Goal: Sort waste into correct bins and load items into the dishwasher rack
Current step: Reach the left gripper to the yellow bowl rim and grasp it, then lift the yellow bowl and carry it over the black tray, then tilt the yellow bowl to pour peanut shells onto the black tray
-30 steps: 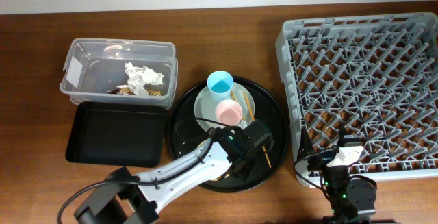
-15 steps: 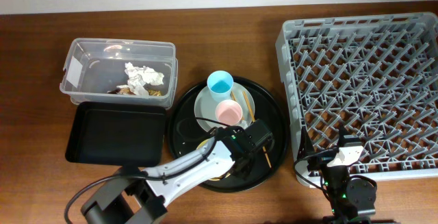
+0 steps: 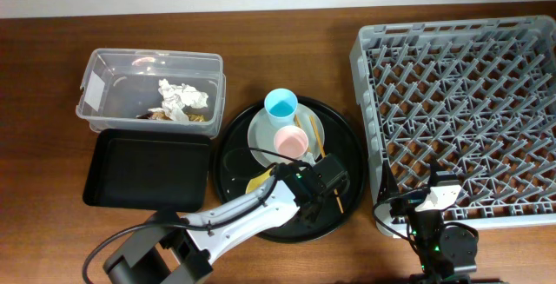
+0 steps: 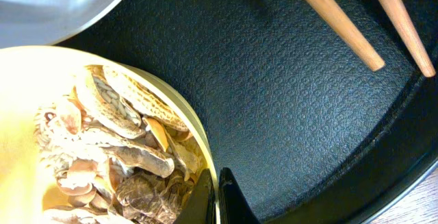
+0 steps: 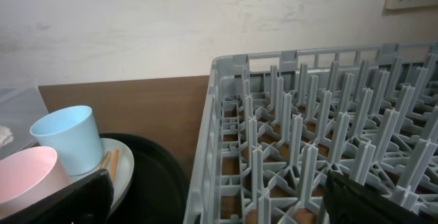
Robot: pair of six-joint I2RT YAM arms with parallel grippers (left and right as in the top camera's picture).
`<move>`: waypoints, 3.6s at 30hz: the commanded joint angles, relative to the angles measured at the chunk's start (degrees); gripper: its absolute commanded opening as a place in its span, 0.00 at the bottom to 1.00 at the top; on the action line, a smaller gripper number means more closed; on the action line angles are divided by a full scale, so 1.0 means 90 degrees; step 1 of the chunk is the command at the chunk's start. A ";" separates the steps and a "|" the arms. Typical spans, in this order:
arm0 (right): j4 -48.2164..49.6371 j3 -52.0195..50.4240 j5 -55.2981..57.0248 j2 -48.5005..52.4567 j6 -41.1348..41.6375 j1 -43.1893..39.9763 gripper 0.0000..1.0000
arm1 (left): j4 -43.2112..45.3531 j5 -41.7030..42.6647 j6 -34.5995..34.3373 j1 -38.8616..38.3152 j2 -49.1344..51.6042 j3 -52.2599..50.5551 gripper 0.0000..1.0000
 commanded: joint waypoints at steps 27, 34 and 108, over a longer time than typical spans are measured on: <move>-0.0017 -0.0032 -0.0058 -0.0019 0.0046 -0.0049 0.98 | 0.0056 -0.0172 0.0012 0.0046 0.0083 -0.0136 0.00; -0.0017 -0.0032 -0.0058 -0.0019 0.0046 -0.0049 0.98 | -0.1001 -0.0474 0.0012 0.0058 -0.0041 0.0704 0.00; -0.0017 -0.0032 -0.0058 -0.0019 0.0044 -0.0049 0.99 | 0.0029 1.0739 0.5727 1.1018 -0.0109 -0.1545 0.00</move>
